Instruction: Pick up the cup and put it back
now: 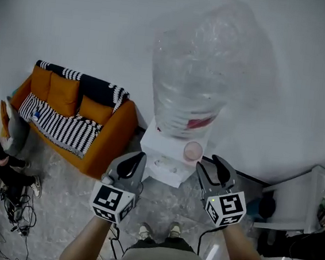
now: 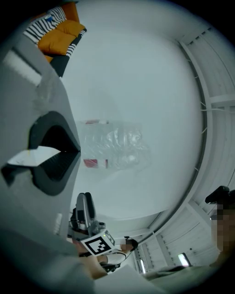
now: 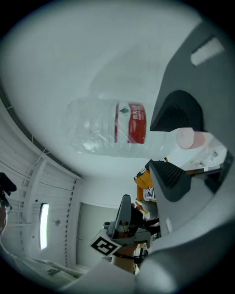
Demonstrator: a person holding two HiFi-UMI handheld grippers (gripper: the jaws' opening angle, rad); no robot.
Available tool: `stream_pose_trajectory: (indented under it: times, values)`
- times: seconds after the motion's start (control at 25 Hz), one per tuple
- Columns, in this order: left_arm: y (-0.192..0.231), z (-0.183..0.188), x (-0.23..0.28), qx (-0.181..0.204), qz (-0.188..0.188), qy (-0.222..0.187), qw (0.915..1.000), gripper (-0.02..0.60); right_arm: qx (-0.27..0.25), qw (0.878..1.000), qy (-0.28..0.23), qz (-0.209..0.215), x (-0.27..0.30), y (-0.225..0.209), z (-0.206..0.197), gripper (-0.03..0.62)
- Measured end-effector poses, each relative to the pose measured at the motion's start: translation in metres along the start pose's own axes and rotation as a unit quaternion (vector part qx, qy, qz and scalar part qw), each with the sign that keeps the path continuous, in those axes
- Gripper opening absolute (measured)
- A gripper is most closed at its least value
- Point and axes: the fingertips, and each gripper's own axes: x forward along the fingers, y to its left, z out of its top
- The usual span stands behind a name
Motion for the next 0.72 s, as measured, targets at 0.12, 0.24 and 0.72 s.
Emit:
stream_pose_trajectory:
  times: [0.12, 0.24, 0.72]
  values:
    - [-0.008, 0.011, -0.014, 0.053, 0.004, -0.008, 0.9986, 0.002, -0.011, 1.0, -0.023, 0.009, -0.021, 0.011, 0.027, 0.167]
    - [-0.017, 0.017, -0.029, 0.091, 0.001, -0.013, 0.9957, 0.003, -0.027, 0.999, -0.045, 0.01, -0.044, 0.021, 0.049, 0.138]
    - [-0.049, 0.031, -0.098, 0.052, -0.002, -0.026, 0.9983, 0.003, 0.024, 0.997, -0.06, 0.046, -0.109, 0.071, 0.074, 0.027]
